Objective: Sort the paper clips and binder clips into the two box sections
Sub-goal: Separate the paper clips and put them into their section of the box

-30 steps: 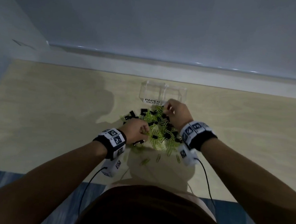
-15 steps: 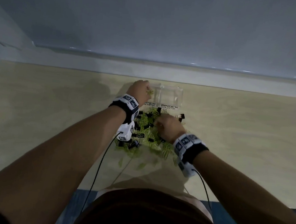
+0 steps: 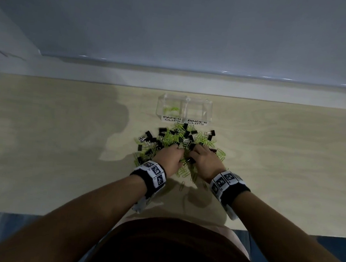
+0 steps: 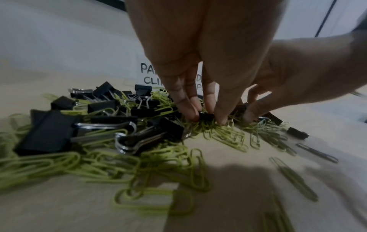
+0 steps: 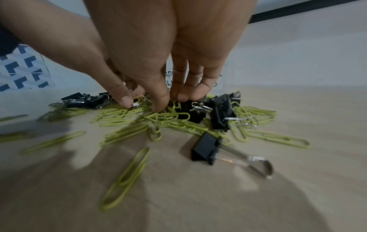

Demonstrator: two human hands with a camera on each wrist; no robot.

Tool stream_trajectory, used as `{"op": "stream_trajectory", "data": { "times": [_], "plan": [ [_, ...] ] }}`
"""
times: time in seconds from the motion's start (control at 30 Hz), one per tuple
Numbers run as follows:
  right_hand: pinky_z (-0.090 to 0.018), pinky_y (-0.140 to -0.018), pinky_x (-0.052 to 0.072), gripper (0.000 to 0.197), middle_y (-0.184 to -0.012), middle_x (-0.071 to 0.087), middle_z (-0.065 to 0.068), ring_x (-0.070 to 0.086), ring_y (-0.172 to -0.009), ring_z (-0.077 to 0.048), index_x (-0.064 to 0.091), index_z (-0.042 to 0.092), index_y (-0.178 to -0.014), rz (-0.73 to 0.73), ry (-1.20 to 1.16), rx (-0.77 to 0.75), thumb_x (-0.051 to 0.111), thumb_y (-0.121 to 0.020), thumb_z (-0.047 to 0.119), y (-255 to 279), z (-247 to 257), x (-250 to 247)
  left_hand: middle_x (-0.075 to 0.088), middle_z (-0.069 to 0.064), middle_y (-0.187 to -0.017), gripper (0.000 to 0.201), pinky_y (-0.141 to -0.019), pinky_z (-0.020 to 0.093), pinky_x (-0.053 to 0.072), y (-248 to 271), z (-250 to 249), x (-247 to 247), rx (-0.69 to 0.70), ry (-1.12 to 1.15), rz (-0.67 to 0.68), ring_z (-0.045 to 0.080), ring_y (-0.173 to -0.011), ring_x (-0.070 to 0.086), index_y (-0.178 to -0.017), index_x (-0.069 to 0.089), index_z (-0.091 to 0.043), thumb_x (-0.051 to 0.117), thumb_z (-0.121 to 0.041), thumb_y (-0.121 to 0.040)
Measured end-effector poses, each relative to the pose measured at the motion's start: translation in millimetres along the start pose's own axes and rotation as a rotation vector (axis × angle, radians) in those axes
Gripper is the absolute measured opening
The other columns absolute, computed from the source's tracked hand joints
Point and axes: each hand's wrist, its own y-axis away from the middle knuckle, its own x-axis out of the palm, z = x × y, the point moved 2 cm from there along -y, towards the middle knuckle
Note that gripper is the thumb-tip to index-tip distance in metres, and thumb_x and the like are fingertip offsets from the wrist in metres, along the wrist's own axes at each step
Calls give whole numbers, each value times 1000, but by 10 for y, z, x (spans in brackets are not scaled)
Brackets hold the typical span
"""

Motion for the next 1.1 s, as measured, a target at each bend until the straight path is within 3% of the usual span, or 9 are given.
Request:
{"op": "stream_trajectory", "data": {
  "times": [0.13,0.27,0.4,0.53,0.67,0.77,0.87,0.97,1.1],
  "plan": [
    [-42,-85,49,29,-109,56,-9,49,-102,-30,61,12,-113,-50,-35,-17,59,-84,8,24,-49,21,55,2,-100,12,-74,29,50,15,77,-28,-44,172,-26,17,-82,57,-94,63,-14,66,-17,-83],
    [-42,-76,53,19,-97,63,-7,57,-89,-28,67,11,-99,-159,-94,-18,58,-84,4,72,-104,1,63,4,-93,12,-76,29,53,63,188,-52,-37,312,9,16,-80,60,-91,68,-8,69,-5,-80],
    [-40,-75,53,17,-94,65,-4,58,-82,-23,67,13,-96,-326,-186,125,56,-85,4,186,-307,-100,63,-3,-83,12,-65,20,44,150,249,-120,-26,422,-59,3,-69,54,-89,67,-12,72,-10,-78],
    [-44,-79,50,14,-95,66,-5,58,-85,-24,63,14,-99,-343,-196,357,52,-90,17,366,-642,-148,60,0,-85,14,-71,23,49,287,528,-261,-124,534,-243,14,-77,57,-90,63,-15,71,-13,-78],
    [-47,-90,42,25,-111,58,-8,52,-102,-30,60,13,-110,-332,-77,364,55,-89,24,440,-598,-138,55,-1,-96,18,-80,24,45,429,783,-329,-150,354,-289,13,-87,54,-95,61,-16,70,-17,-80],
    [-45,-91,40,27,-114,59,-3,51,-103,-25,61,17,-111,-320,-60,176,60,-85,24,352,-269,-152,55,-1,-107,23,-92,31,46,428,623,-271,-59,226,-201,15,-100,52,-105,62,-17,67,-23,-83],
    [-42,-93,38,35,-115,58,4,46,-106,-22,58,24,-118,-168,10,21,61,-83,30,164,49,-133,56,0,-112,28,-98,34,40,363,313,-134,-7,94,-117,17,-106,50,-110,60,-16,64,-29,-85],
    [-46,-97,32,49,-126,50,6,38,-117,-23,49,26,-128,9,89,-7,64,-81,30,-21,241,-120,54,5,-118,46,-99,39,37,265,143,10,-86,-94,-83,25,-113,47,-115,55,-13,66,-42,-80],
    [-47,-97,31,52,-129,45,2,34,-119,-25,50,23,-124,91,129,16,67,-75,23,-142,266,-121,55,10,-122,57,-101,45,35,187,120,64,-230,-183,-80,30,-118,46,-117,51,-9,66,-49,-78]
  ]
}}
